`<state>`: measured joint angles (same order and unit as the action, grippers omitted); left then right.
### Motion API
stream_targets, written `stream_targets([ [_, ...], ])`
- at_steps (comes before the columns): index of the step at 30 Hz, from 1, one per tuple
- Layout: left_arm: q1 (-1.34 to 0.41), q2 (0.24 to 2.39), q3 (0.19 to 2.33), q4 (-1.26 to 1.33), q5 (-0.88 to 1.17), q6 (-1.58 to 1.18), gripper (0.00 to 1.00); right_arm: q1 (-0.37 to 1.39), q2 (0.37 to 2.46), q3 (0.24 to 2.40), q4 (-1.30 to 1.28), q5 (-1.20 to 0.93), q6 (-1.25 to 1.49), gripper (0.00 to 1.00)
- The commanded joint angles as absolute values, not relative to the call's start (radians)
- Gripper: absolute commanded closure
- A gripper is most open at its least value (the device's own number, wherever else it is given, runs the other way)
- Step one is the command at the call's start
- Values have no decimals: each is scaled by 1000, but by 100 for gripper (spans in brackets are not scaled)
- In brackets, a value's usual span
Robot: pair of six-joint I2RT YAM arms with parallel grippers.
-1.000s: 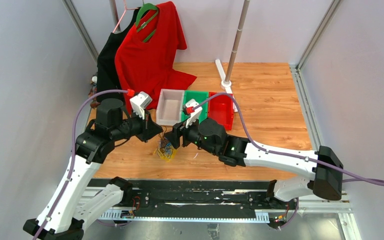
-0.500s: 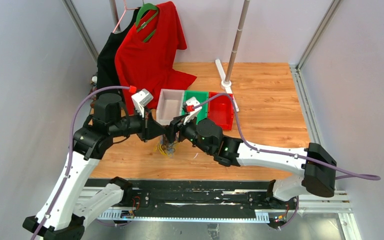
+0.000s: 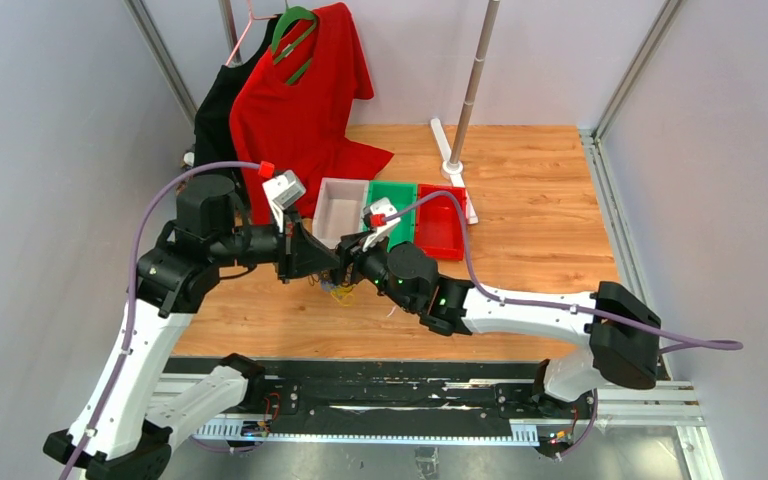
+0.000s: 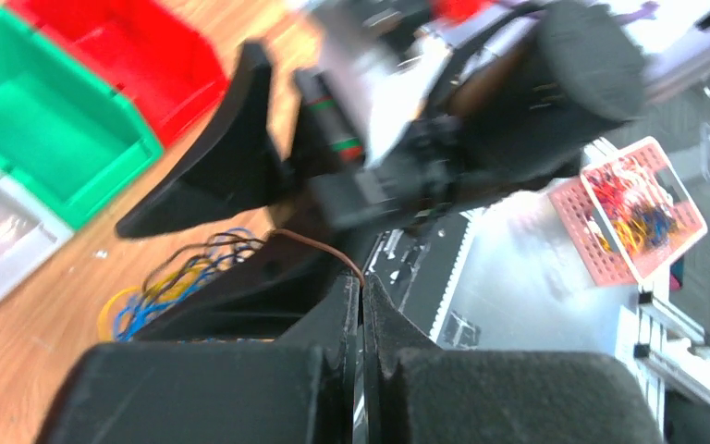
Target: Untangle the cables
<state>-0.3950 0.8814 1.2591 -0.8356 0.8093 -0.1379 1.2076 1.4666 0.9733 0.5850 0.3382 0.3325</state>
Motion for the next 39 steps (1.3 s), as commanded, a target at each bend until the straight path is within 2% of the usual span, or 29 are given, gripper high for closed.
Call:
stream_targets([
  [1, -406, 870, 1371, -823, 963, -121, 99, 1218, 1509, 910, 559, 430, 346, 43],
  [8, -406, 892, 1457, -847, 961, -109, 100, 1213, 1464, 809, 558, 499, 384, 48],
  [19, -405, 959, 1697, -893, 813, 6, 100, 1209, 1410, 637, 546, 550, 483, 50],
  [34, -406, 1082, 2099, -861, 549, 159, 100, 1207, 1506, 610, 501, 546, 593, 53],
  [39, -406, 1079, 2147, -716, 458, 158, 99, 1207, 1531, 596, 497, 545, 629, 50],
])
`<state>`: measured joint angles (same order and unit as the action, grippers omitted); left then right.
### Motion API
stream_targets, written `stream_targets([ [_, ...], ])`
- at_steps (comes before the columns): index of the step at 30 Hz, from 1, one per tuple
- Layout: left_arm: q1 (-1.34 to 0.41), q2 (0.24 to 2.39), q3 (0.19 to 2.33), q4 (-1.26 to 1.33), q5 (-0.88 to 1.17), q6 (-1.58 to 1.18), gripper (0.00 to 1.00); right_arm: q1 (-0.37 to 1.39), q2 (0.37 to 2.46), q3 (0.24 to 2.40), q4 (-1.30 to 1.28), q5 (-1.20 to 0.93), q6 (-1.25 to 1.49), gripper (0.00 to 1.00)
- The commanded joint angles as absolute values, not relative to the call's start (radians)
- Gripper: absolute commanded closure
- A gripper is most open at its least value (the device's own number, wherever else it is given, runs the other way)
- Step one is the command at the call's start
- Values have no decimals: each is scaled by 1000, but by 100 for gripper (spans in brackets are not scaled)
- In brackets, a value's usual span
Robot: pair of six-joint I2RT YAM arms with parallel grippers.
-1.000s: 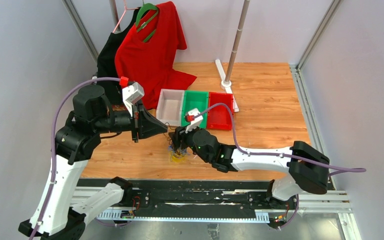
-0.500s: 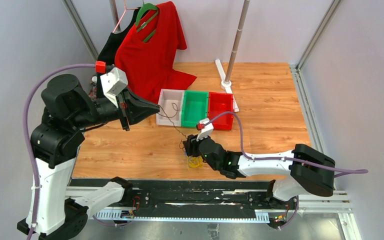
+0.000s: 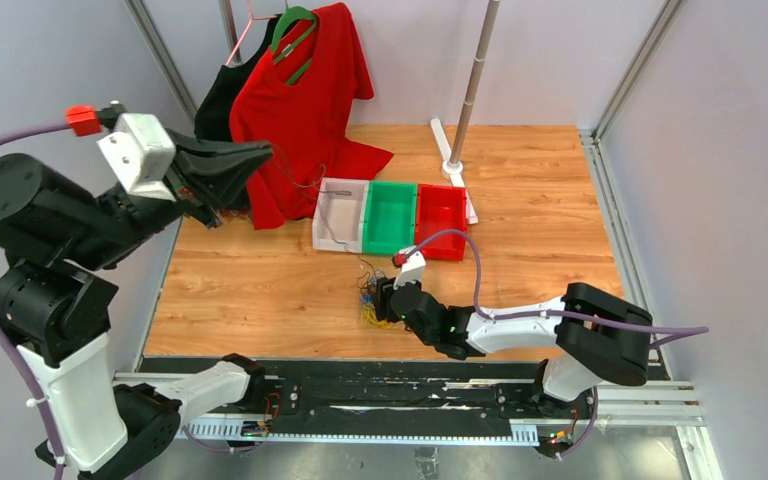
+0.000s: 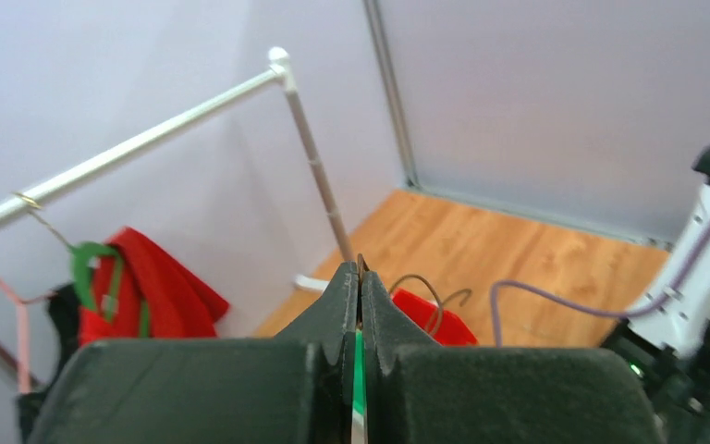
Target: Untangle the cables
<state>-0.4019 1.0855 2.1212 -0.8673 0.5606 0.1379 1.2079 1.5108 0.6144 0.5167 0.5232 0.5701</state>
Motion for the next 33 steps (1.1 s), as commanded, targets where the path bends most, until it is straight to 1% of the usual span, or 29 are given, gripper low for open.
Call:
stream_targets([
  [1, -406, 1068, 2136, -668, 440, 152, 100, 1207, 1533, 594, 498, 545, 635, 50],
  [3, -406, 1053, 2128, -598, 414, 137, 100, 1206, 1534, 589, 496, 546, 642, 49],
  [6, -405, 1050, 2139, -559, 386, 124, 99, 1206, 1532, 583, 489, 550, 651, 49],
  [10, -406, 1009, 2082, -436, 332, 106, 100, 1206, 1534, 570, 483, 548, 673, 48],
  [15, -405, 1008, 2056, -545, 399, 102, 100, 1207, 1501, 565, 479, 533, 675, 48],
  [21, -406, 932, 1818, -582, 416, 120, 99, 1206, 1384, 593, 411, 510, 636, 46],
  [23, -406, 906, 1709, -588, 419, 138, 100, 1206, 1335, 601, 376, 511, 620, 43],
  [26, -406, 882, 1582, -592, 419, 152, 100, 1199, 1261, 606, 327, 514, 604, 34],
  [28, -406, 881, 1519, -594, 416, 155, 99, 1190, 1219, 612, 296, 515, 595, 30],
  [33, -406, 905, 1418, -583, 408, 184, 100, 1161, 1148, 619, 253, 520, 577, 28],
])
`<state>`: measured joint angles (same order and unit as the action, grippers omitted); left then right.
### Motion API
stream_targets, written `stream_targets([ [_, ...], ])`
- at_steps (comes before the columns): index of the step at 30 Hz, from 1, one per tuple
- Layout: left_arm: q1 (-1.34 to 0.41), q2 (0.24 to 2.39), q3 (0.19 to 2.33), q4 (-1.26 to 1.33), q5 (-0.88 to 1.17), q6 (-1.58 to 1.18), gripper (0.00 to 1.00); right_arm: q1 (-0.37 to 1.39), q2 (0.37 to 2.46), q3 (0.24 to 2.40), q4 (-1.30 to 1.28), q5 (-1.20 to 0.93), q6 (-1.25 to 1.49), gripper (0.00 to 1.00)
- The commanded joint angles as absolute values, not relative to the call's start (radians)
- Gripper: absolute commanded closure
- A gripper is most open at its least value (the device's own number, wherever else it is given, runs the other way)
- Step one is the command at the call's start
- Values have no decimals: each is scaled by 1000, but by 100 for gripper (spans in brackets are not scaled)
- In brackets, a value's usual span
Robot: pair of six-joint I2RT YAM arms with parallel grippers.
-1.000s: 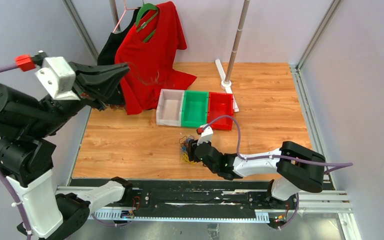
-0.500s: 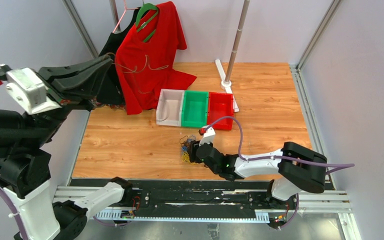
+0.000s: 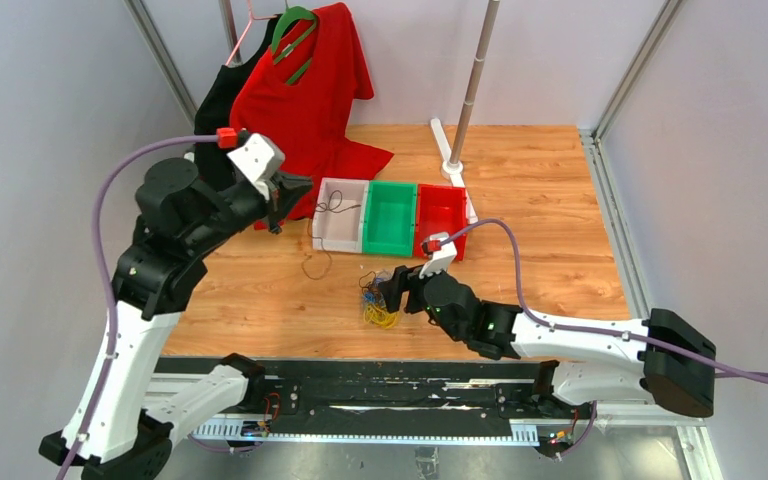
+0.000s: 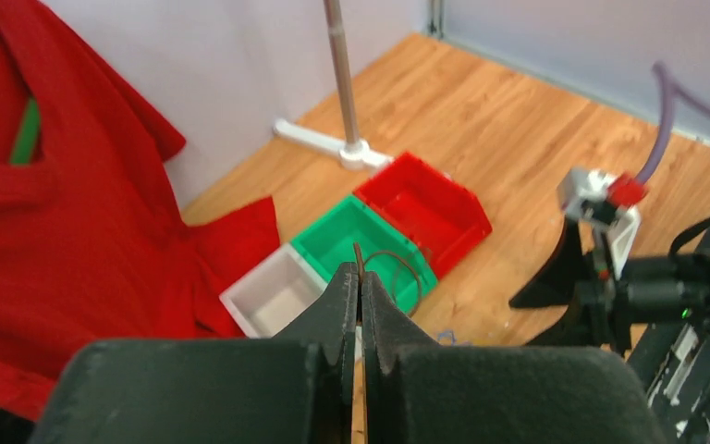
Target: Untangle the cables
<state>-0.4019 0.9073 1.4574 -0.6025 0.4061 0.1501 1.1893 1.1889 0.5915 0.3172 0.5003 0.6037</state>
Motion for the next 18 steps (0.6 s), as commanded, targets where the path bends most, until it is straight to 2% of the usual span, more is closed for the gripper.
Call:
stream_targets([
  [1, -406, 916, 1403, -577, 405, 190, 100, 1155, 1142, 619, 251, 520, 572, 28],
  [13, -405, 1044, 1315, -458, 212, 330, 100, 1102, 1132, 640, 187, 497, 544, 31],
  [18, -402, 1120, 1326, -404, 217, 330, 100, 1091, 1105, 628, 170, 507, 536, 32],
])
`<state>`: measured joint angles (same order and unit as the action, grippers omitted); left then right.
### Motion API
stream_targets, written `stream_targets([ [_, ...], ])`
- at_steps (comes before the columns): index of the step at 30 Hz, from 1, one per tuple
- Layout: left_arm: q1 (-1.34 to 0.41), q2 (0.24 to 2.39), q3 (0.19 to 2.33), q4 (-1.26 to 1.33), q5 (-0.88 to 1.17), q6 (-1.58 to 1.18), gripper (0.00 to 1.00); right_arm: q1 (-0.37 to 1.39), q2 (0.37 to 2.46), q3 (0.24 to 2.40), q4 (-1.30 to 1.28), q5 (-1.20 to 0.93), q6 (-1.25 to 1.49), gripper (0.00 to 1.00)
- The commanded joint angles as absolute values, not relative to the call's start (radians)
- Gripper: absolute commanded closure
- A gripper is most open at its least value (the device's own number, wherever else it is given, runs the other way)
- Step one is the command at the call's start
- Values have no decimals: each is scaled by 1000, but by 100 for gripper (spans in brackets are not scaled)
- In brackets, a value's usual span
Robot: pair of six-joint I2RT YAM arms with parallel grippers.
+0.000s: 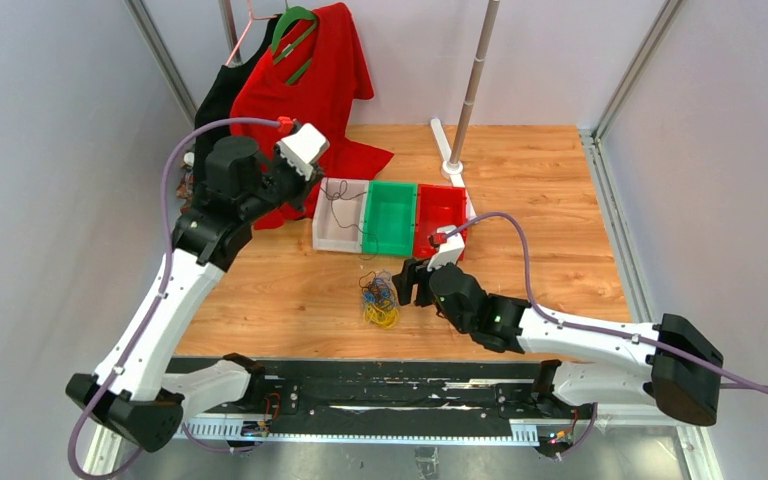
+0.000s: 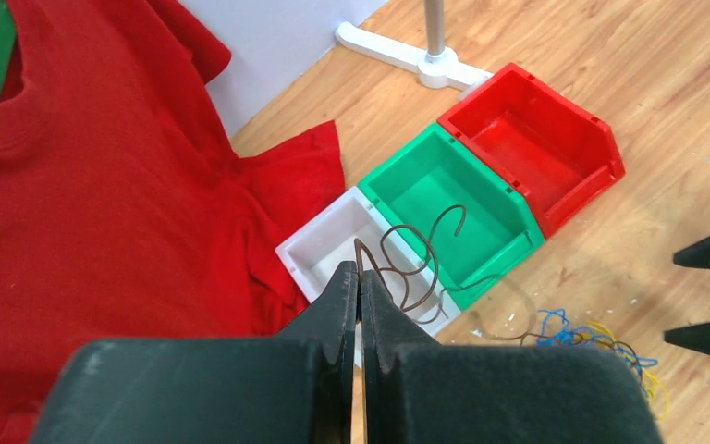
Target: Untangle the cables
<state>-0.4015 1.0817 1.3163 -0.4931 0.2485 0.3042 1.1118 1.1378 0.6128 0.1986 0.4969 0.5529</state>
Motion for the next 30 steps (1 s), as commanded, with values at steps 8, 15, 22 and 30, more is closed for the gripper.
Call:
stream_targets([
  [8, -403, 1230, 1387, -352, 199, 312, 100, 1067, 1077, 610, 170, 493, 538, 33],
  [15, -395, 1284, 1416, -325, 159, 335, 100, 1060, 1072, 602, 175, 479, 537, 34],
  [22, -384, 1328, 1411, -308, 115, 397, 100, 1043, 1043, 582, 169, 471, 538, 35],
  [30, -382, 1381, 1480, -294, 76, 413, 100, 1026, 1039, 578, 167, 460, 546, 36],
])
